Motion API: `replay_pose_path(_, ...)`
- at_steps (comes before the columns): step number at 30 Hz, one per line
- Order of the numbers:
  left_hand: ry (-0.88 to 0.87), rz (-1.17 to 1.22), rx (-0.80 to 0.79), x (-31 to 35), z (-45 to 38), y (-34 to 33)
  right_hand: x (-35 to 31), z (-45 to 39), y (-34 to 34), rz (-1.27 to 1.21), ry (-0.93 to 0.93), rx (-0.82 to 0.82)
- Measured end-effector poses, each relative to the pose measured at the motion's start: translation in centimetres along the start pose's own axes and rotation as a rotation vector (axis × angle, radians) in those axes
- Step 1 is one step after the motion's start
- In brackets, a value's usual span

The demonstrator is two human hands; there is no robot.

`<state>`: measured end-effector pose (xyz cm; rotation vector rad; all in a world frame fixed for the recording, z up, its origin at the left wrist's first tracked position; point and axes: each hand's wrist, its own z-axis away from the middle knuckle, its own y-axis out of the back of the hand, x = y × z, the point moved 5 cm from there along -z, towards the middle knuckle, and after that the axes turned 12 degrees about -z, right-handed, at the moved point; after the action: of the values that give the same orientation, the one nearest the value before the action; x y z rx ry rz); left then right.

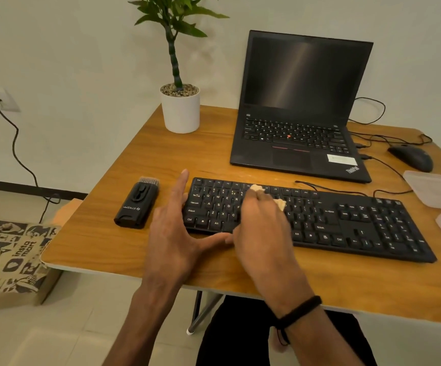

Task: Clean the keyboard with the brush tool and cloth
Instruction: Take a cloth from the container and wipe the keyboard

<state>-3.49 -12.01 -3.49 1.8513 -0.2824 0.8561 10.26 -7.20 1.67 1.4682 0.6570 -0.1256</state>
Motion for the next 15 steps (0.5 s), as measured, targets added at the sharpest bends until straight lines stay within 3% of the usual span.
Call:
replay_pose_path(3,-0.003,0.003,-0.004,-0.1,0.1,-0.1,-1.9,0.3,-0.3,-0.066,0.136,-0.088)
replay_pose_path(6,-0.011,0.007,-0.009,-0.1,0.1,0.0,-0.4,0.7,1.5,-0.230,0.118,-0.260)
replay_pose_path(7,-0.005,0.009,-0.012,-0.1,0.1,0.1,0.4,0.9,2.5,-0.271,0.108,-0.249)
replay_pose_path(9,0.007,0.018,-0.012,0.1,0.1,0.1,2.4,0.8,5.1,-0.267,0.088,-0.075)
replay_pose_path(12,0.012,0.020,-0.015,0.2,0.1,0.3,5.6,0.1,7.6,-0.098,-0.046,0.170)
replay_pose_path(15,0.020,0.024,-0.020,0.2,0.0,0.2,6.5,-0.6,5.7,0.095,-0.192,0.063)
